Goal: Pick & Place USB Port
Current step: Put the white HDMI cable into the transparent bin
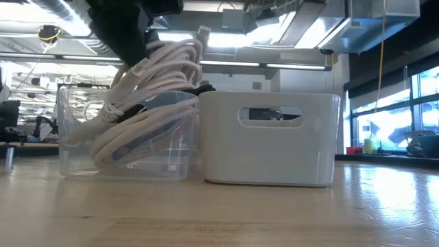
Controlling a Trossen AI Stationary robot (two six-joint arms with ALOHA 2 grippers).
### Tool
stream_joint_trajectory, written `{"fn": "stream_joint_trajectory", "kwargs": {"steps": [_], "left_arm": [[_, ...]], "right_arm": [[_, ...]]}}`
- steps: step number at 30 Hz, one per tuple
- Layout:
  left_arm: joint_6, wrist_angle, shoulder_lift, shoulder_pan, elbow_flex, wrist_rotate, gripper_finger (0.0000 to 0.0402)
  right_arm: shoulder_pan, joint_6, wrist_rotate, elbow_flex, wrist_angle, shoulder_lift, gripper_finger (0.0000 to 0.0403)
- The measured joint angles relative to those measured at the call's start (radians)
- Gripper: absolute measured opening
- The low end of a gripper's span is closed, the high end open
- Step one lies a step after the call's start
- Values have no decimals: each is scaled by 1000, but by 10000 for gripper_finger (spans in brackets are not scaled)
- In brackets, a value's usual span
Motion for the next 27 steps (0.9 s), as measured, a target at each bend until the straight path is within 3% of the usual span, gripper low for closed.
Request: {"fn": "stream_joint_trajectory", "kwargs": {"steps": [27], "left_arm": [[-3,64,6,53,-43,52,7]], "right_arm": [[-1,58,-29,0,-43,0,219]]}}
